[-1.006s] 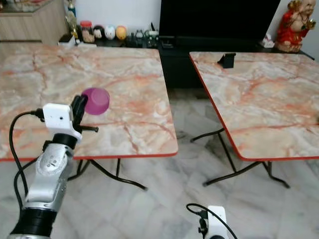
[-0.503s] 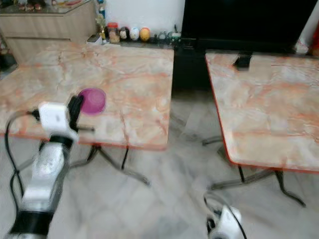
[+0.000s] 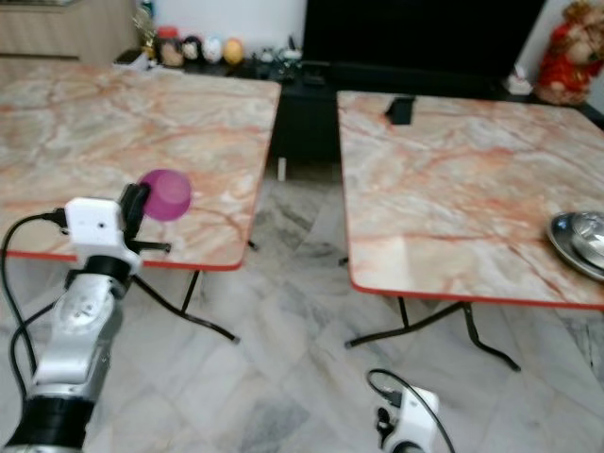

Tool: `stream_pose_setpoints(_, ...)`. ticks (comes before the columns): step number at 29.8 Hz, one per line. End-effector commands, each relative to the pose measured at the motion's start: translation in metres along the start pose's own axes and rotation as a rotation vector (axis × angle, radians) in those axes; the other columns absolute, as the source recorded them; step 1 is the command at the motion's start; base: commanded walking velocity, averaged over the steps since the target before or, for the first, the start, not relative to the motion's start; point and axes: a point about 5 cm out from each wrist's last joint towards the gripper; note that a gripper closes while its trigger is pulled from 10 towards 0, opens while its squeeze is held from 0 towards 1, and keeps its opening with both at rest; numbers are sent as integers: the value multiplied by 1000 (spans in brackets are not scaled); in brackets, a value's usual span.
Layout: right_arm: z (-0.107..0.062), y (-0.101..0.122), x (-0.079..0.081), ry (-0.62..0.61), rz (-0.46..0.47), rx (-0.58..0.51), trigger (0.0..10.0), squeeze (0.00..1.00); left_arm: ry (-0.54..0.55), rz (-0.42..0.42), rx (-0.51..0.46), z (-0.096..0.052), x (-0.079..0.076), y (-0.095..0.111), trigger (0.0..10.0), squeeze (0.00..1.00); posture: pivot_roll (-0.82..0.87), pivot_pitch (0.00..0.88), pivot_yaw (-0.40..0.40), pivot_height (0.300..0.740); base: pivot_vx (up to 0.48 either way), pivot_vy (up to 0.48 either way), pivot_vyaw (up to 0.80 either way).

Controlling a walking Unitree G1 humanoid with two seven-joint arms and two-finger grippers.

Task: Setting the table

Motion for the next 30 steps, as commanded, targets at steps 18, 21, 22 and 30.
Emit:
stream_pose_setpoints(18,-1,2,-9,-23,-11,-3,10000,0,-15,-9,-16,4,-3,4,10000,0,67,0,-51,740,0,-292,0)
stream_pose_setpoints(21,-1,1,-10,-24,-12,2,10000,0,-9,-8,-16,5,-1,4,10000,0,67,0,-53,740,0,-291,0)
stream_pose_setpoints(22,-1,0,-10,-26,-13,6,10000,0,-7,-7,-15,4,0,4,10000,0,67,0,-53,740,0,-292,0)
stream_pose_setpoints(30,-2,-1,-13,-36,-17,24,10000,0,-1,-5,-12,4,1,3,10000,0,66,0,-54,740,0,-292,0)
Point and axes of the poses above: a point about 5 cm out from each wrist's last joint towards the gripper, its own z axis pointing out of the wrist towards the gripper, its own y axis along the axis of the wrist's last joint, x = y × z, and after that the axes turned 10 degrees about z, right-handed
